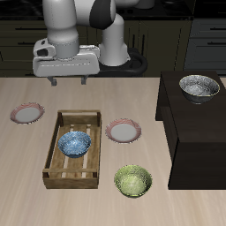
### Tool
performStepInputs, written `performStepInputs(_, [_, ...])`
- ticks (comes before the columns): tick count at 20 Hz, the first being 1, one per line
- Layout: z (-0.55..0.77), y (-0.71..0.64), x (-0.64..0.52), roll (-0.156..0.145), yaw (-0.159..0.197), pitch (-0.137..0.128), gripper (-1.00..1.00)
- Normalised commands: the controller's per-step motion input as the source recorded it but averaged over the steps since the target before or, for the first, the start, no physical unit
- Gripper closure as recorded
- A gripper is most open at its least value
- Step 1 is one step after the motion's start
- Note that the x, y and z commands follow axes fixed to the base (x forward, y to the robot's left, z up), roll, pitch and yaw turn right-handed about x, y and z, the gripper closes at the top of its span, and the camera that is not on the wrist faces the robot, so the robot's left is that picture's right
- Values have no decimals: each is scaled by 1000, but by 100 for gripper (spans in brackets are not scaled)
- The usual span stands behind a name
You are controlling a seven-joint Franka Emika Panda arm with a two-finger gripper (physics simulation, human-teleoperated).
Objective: Place the blue bowl onto the plate that is next to the blue bowl
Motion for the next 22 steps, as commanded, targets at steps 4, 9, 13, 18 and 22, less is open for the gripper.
performStepInputs(4, [15,-283,309,3,28,7,-100])
performStepInputs(9, [-81,-19,229,6,47,6,-100])
performStepInputs(13, [-147,244,142,72,205,7,-100])
performStepInputs(18, [-327,166,57,23,171,66,-100])
performStepInputs(22, [-309,13,-8,-7,193,39,-100])
